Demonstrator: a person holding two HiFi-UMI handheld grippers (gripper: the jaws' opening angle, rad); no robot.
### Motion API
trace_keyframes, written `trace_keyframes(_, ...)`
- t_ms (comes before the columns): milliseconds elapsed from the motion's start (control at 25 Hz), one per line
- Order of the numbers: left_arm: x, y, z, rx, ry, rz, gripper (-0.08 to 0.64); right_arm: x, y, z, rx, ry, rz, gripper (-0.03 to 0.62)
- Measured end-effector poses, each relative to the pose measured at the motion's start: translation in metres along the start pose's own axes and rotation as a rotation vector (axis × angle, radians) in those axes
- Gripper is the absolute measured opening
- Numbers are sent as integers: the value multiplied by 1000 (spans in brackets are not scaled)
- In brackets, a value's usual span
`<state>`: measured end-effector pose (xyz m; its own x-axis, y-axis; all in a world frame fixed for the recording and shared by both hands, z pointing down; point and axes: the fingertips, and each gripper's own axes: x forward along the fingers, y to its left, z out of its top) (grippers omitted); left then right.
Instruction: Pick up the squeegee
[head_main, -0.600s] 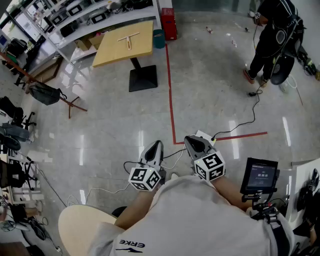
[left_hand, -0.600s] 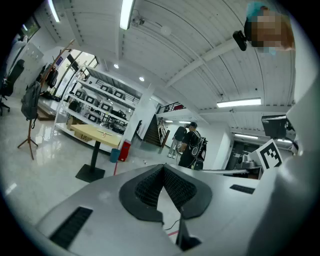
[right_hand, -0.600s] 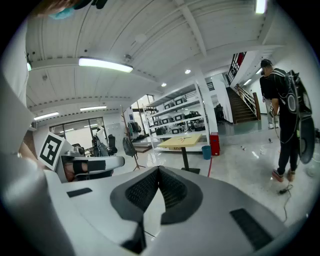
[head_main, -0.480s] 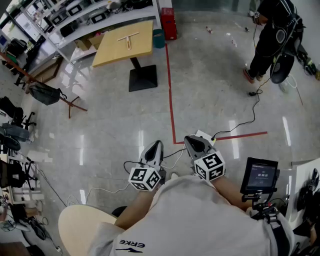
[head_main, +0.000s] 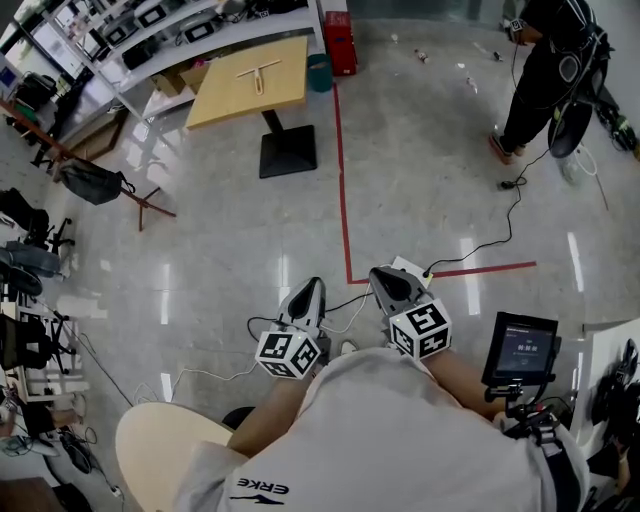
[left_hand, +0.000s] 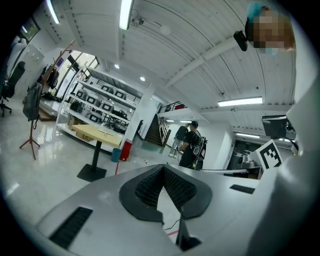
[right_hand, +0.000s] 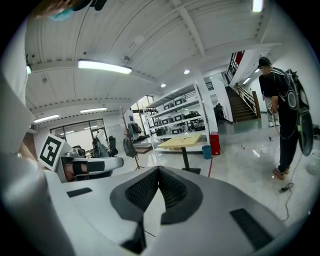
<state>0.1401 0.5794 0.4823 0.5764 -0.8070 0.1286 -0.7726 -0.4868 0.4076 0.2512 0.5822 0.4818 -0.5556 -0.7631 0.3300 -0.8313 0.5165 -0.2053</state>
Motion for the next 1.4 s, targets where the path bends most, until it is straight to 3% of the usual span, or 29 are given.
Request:
trace_keyframes(320, -8, -7, -8, 2, -10, 56, 5, -13, -7, -10, 15, 3, 33, 5)
trace_keyframes(520, 7, -26, -8, -7, -17, 121, 5, -22, -37, -5, 26, 26, 75, 5)
trace_keyframes(800, 0, -17, -13, -39, -54, 216, 5, -6, -37, -7, 16, 55, 147, 5)
trace_keyframes(1040, 2, 14, 6, -42, -82, 224, 5, 27, -22, 7, -2, 56, 167, 5)
trace_keyframes(1400, -4, 95, 44, -35, -92, 188, 5, 110, 27, 32, -19, 33, 160, 5)
